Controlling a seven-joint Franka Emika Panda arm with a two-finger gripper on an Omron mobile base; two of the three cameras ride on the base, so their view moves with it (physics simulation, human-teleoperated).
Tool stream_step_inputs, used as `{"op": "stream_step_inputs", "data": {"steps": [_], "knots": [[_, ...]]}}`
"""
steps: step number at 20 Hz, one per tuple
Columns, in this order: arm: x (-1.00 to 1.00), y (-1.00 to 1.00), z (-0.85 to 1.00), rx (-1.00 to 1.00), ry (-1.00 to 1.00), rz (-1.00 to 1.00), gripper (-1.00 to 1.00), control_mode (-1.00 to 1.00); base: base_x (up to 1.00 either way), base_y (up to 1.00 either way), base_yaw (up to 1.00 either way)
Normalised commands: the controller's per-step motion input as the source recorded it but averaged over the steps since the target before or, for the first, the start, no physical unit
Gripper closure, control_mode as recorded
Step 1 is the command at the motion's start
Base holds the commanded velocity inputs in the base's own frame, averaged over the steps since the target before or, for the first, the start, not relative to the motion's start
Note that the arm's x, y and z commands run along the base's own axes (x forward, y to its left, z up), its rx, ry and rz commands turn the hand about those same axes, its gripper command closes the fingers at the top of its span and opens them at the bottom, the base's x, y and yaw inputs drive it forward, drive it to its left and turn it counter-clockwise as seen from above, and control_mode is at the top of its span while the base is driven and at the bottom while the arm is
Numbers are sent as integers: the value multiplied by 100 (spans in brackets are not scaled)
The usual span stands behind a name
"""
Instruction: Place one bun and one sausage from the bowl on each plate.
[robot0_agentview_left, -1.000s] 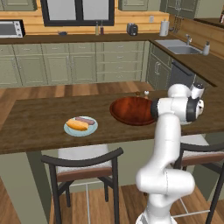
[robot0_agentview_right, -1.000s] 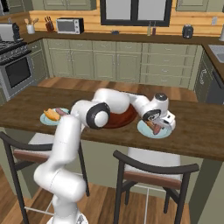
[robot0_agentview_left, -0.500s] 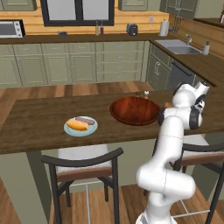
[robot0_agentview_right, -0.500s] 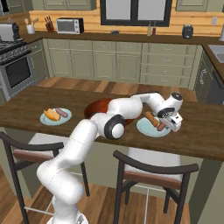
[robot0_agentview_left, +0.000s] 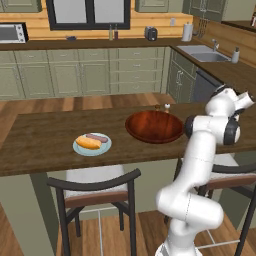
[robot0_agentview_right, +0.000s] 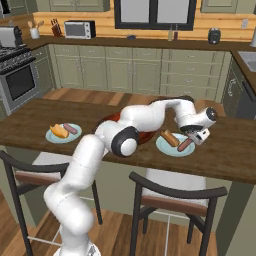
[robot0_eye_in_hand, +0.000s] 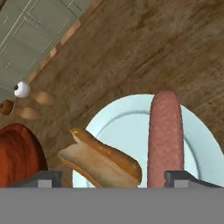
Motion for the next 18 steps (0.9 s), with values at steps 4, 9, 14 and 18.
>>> {"op": "stream_step_inputs", "data": {"steps": [4,9,14,18], "knots": [[-28,63,18,-17,-28,-3,-100,-100,0,0,0],[-80,38,100,-33,-43,19,-100,-100,0,0,0],[-33,84,100,-63,2,47,-100,-100,0,0,0],[-51,100,100,-65,27,35,-100,-100,0,0,0]]}}
